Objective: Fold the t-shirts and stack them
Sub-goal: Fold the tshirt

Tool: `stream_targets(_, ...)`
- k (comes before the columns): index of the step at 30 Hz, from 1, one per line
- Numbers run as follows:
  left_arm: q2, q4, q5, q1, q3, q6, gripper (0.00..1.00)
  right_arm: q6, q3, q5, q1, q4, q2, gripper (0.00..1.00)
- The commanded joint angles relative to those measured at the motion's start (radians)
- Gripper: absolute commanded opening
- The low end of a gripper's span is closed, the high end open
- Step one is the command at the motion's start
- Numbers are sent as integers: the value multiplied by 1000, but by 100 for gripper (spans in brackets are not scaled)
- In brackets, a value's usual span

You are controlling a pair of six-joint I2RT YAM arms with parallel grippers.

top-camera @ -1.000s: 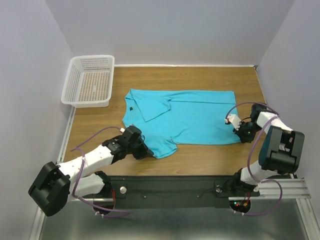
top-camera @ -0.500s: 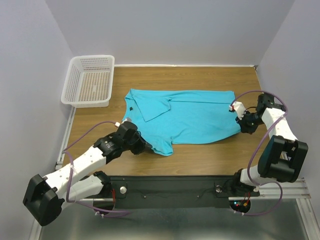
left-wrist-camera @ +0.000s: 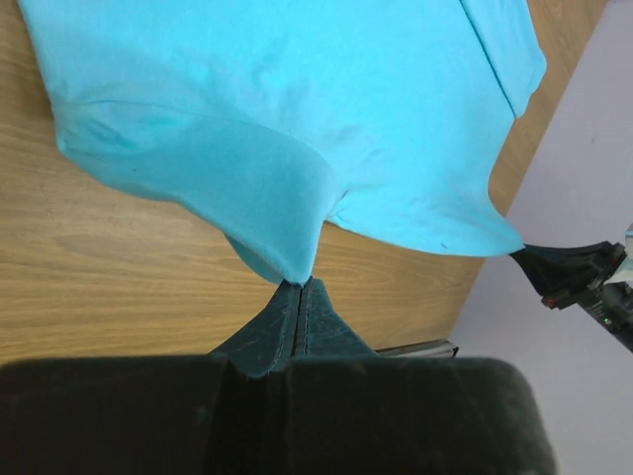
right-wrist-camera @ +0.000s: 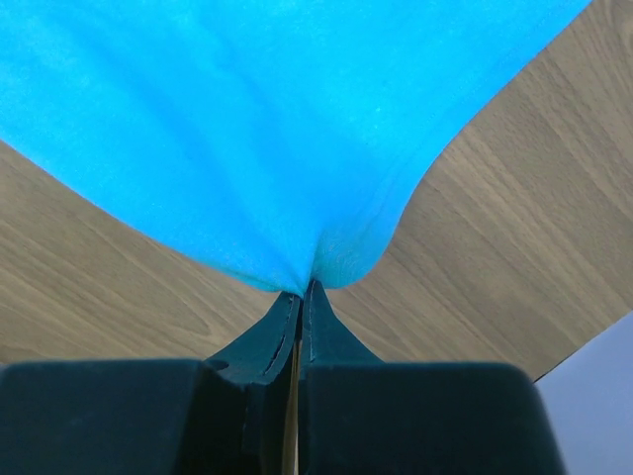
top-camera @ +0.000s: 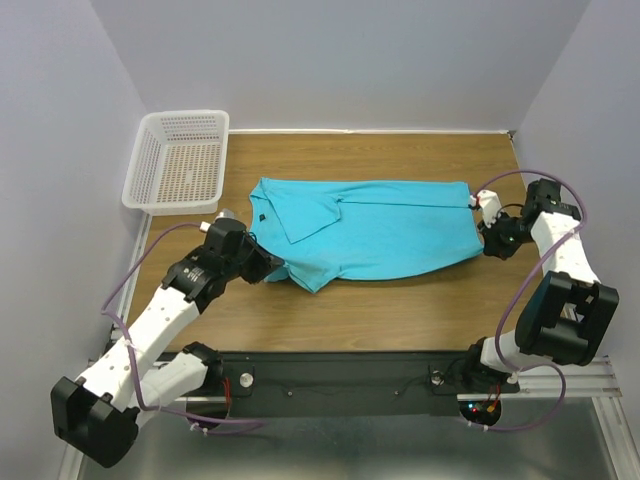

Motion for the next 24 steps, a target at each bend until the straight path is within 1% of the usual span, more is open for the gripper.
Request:
stream_targets(1,21,-23,29,32,81,67,0,29,39,-57,-23,35,1,1)
stream_targets(5,37,-26,32,58,130,88,0,40,52,-103,-26,42,10,0)
stream_targets(12,28,-71,23,122,187,119,0,70,85,-114,-37,59,40,1)
stream_targets(24,-8,-63,124,225,101,127,0,101,94,-103,-84,55,106,1)
